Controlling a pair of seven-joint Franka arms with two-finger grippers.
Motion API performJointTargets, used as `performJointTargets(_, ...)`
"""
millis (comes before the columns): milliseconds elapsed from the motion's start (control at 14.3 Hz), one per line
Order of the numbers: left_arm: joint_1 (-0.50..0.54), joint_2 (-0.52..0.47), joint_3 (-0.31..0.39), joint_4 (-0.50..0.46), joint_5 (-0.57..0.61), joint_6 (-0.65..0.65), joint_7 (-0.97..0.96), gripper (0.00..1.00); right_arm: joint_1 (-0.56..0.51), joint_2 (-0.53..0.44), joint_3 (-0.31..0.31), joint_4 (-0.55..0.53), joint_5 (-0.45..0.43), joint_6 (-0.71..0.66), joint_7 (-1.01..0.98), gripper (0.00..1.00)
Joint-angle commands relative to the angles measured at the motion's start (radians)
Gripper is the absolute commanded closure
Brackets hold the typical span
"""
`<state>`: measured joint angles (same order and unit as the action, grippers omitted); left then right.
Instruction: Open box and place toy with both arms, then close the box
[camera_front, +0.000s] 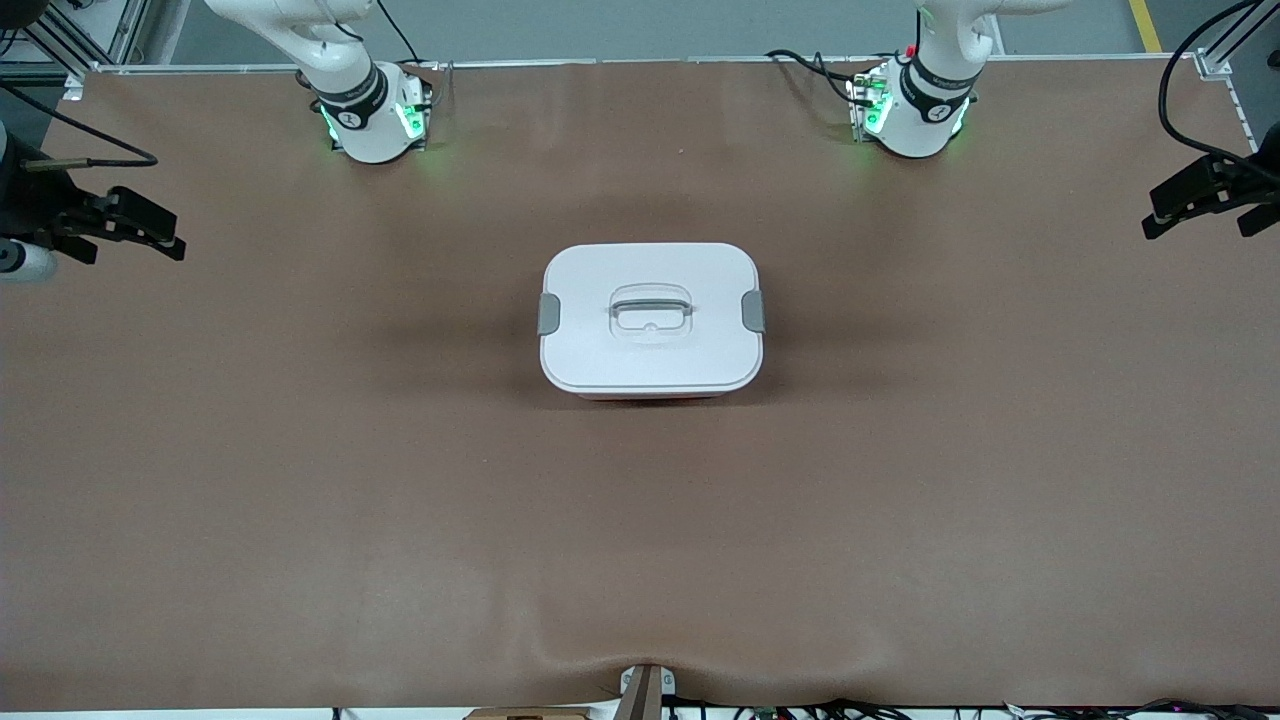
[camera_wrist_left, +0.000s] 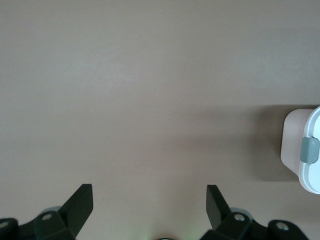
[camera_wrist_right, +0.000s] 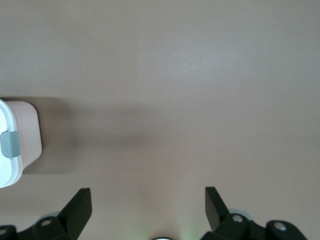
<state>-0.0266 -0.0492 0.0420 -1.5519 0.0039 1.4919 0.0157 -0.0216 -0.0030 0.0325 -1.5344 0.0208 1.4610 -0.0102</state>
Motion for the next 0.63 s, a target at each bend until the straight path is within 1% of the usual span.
performJointTargets(0,0.001,0.025,-0.002,0.035,0.004,-0.015,0.003,0.0,0.0,-0.014,-0.003,-0.006,0.019,0.001,0.003,0.0)
performJointTargets(561,0.001,0.038,-0.002,0.039,0.022,-0.016,0.012,0.0,0.0,-0.014,-0.003,-0.004,0.019,0.007,0.003,0.0)
